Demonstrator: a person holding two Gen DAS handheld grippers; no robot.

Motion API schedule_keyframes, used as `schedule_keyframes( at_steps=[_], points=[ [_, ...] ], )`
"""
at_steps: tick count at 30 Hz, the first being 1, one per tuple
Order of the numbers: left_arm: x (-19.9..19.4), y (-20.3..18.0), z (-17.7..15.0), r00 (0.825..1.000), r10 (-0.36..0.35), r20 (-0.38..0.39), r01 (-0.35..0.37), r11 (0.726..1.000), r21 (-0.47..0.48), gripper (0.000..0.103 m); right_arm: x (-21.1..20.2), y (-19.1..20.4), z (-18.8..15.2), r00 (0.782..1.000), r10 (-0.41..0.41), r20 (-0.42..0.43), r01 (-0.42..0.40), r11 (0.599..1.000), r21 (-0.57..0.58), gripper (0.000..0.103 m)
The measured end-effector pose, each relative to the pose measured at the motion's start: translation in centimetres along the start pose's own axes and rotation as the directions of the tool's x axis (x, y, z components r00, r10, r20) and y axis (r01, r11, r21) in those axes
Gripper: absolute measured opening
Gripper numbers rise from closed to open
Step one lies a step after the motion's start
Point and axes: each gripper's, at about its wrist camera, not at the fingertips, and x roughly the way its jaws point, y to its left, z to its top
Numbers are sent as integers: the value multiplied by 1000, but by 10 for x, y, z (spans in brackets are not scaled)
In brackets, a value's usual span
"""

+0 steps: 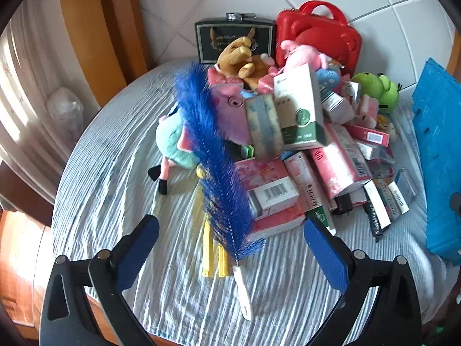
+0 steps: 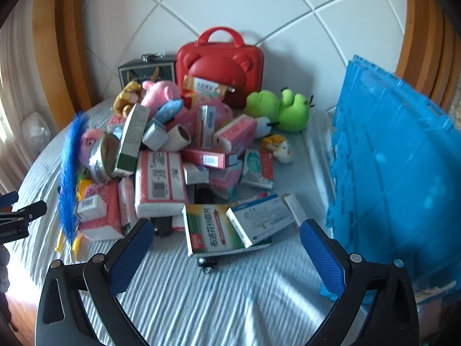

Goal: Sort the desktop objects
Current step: 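Grasp the white barcode box from the pile with the right gripper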

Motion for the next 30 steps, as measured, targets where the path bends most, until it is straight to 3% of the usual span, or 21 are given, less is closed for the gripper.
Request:
schedule_keyframes(
  at_steps=[6,12,15,20,23,27,29,30],
  points=[
    [44,17,-10,995,27,-92,-31,999,-45,102,37,-5,-5,995,50,-88,-51,999,-8,103],
    [80,34,13,993,94,-71,-103,986,-132,102,63,-7,-8,986,60,-154,-64,998,-22,103],
    [105,34,12,985,93,-147,-113,985,-133,102,69,-8,-7,983,62,-170,-67,997,-27,103],
    [124,25,-7,977,65,-203,-89,990,-111,102,80,-8,-4,982,58,-181,-65,997,-32,103],
    [123,26,-9,981,54,-188,-80,988,-132,102,96,-15,-6,974,61,-217,-60,998,13,103],
    [123,33,-18,990,-6,-142,-18,986,-166,102,118,-20,-13,957,54,-283,-46,998,33,99],
    [123,37,-22,989,-49,-139,21,979,-201,96,122,-19,-16,954,55,-295,-48,998,32,94],
    [121,38,-22,988,-74,-135,45,978,-205,78,122,-17,-16,952,62,-301,-55,998,32,91]
  ],
)
